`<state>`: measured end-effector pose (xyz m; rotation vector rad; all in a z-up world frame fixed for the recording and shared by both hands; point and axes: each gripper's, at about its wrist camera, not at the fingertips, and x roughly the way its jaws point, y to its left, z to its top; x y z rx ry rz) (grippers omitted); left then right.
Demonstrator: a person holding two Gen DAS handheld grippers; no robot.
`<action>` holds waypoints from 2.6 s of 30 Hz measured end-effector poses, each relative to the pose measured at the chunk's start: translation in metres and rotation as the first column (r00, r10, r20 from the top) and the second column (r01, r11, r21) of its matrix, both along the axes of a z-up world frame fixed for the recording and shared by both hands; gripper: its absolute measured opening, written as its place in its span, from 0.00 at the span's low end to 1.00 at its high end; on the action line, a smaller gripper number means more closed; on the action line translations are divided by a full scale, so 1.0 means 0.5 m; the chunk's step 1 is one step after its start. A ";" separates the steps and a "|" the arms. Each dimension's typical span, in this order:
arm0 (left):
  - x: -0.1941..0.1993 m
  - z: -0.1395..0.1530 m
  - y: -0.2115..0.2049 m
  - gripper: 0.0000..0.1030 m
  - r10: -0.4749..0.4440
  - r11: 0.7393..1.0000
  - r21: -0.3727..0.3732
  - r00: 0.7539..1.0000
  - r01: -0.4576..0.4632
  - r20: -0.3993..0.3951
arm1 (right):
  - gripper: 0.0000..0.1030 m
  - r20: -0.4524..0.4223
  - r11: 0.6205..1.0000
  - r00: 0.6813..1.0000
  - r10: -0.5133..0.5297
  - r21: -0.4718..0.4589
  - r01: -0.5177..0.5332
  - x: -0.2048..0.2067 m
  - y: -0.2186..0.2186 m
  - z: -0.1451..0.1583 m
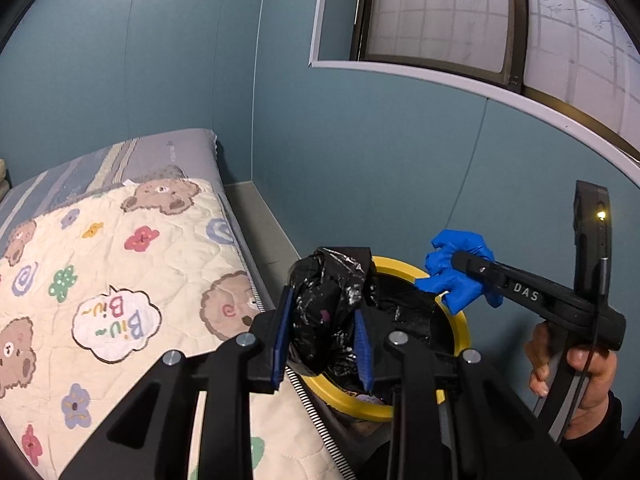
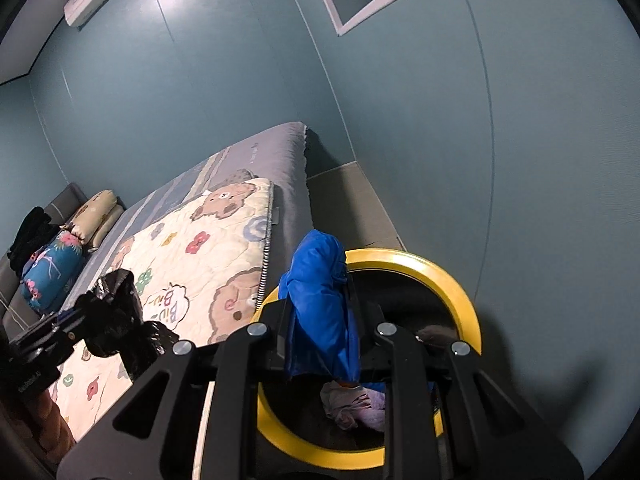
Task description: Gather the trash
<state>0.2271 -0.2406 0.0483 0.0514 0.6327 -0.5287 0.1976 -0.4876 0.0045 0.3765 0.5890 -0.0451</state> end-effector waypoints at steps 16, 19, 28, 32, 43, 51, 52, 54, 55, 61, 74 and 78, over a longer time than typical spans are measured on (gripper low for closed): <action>0.112 -0.150 -0.087 0.26 0.011 0.999 0.032 0.978 -0.004 -0.210 | 0.19 -0.103 0.998 0.994 -0.044 0.028 0.047 0.076 -0.044 -0.094; 0.122 -0.174 -0.097 0.26 0.020 0.999 0.043 0.971 -0.010 -0.238 | 0.22 -0.122 0.998 0.992 -0.031 0.054 0.038 0.089 -0.050 -0.114; 0.128 -0.190 -0.097 0.33 0.015 1.000 0.030 0.963 -0.007 -0.269 | 0.38 -0.123 0.997 0.991 -0.058 0.049 0.064 0.086 -0.053 -0.119; 0.126 -0.185 -0.097 0.45 0.020 1.000 0.026 0.964 -0.013 -0.265 | 0.44 -0.115 0.996 0.990 -0.075 0.048 0.081 0.083 -0.057 -0.108; 0.120 -0.171 -0.078 0.68 0.046 0.999 0.025 0.966 -0.041 -0.254 | 0.50 -0.091 0.994 0.992 -0.092 0.048 0.097 0.053 -0.061 -0.075; 0.106 -0.151 -0.037 0.68 0.067 0.998 -0.002 0.967 -0.069 -0.244 | 0.51 -0.092 0.995 0.993 -0.075 0.052 0.080 0.031 -0.045 -0.060; 0.104 -0.148 -0.031 0.68 0.069 0.997 -0.006 0.968 -0.072 -0.241 | 0.51 -0.091 0.996 0.993 -0.071 0.051 0.075 0.029 -0.040 -0.058; 0.099 -0.141 -0.015 0.68 0.075 0.997 -0.014 0.970 -0.081 -0.233 | 0.51 -0.088 0.997 0.994 -0.060 0.049 0.065 0.024 -0.029 -0.052; 0.097 -0.137 -0.005 0.68 0.080 0.996 -0.021 0.970 -0.087 -0.228 | 0.51 -0.086 0.997 0.995 -0.054 0.048 0.058 0.020 -0.020 -0.049; 0.074 -0.125 0.058 0.68 0.127 0.988 -0.054 0.968 -0.142 -0.217 | 0.53 -0.086 0.999 0.996 -0.009 0.034 0.012 0.010 0.032 -0.034; 0.016 -0.103 0.225 0.68 0.260 0.955 -0.094 0.946 -0.282 -0.195 | 0.61 -0.084 0.992 0.988 0.128 0.010 -0.127 0.019 0.187 -0.018; 0.001 -0.101 0.279 0.68 0.300 0.939 -0.113 0.933 -0.326 -0.198 | 0.61 -0.091 0.985 0.980 0.174 0.007 -0.174 0.022 0.237 -0.019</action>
